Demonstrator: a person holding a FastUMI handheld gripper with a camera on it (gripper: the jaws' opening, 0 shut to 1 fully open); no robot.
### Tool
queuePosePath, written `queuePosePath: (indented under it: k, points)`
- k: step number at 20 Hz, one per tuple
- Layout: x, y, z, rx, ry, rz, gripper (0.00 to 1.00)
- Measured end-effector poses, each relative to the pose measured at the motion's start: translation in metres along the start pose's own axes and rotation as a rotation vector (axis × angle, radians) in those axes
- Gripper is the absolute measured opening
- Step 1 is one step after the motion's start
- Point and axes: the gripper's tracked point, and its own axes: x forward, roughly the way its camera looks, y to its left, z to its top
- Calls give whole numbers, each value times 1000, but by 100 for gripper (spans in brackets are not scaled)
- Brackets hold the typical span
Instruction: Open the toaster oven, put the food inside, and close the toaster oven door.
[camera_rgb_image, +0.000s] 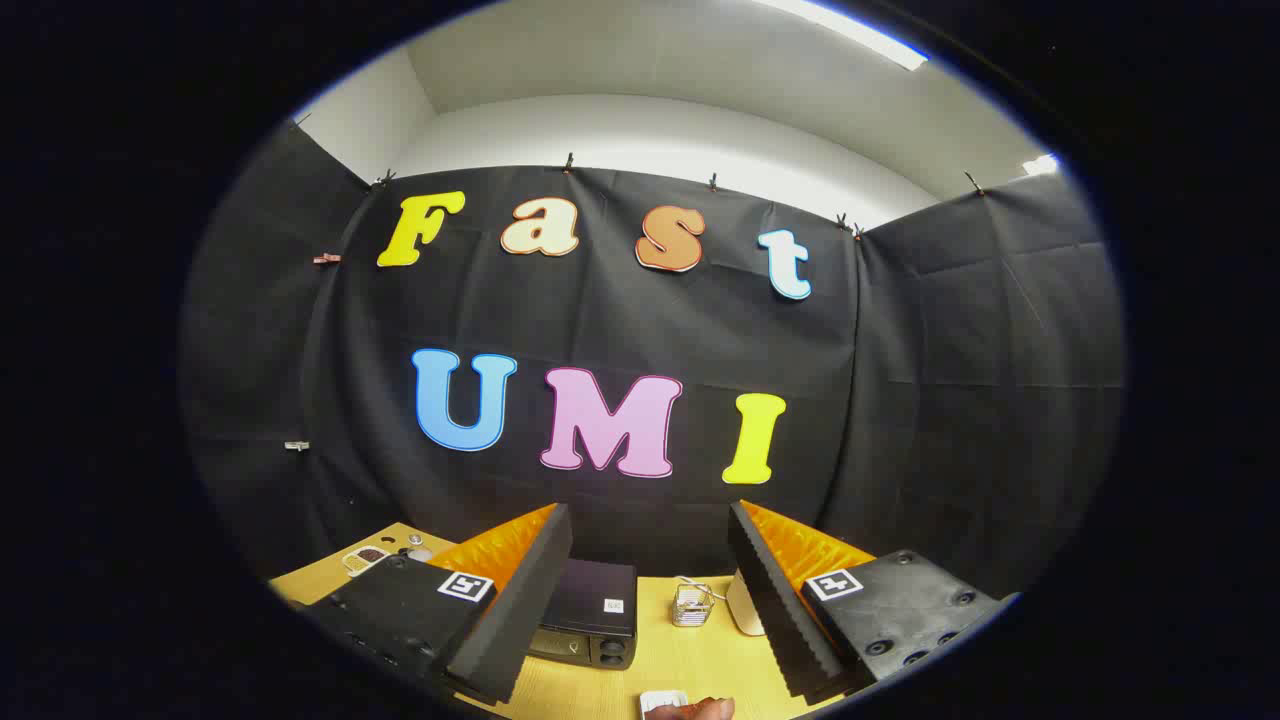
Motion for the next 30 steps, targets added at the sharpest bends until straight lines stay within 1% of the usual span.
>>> queuePosePath:
  k: [18,25,27,30]
  points:
    - [-5,4,3,-6,-8,-5,97]
    - [-6,7,1,13,0,1,97]
    - [-4,15,-3,23,4,13,97]
    - [5,43,-18,58,16,48,97]
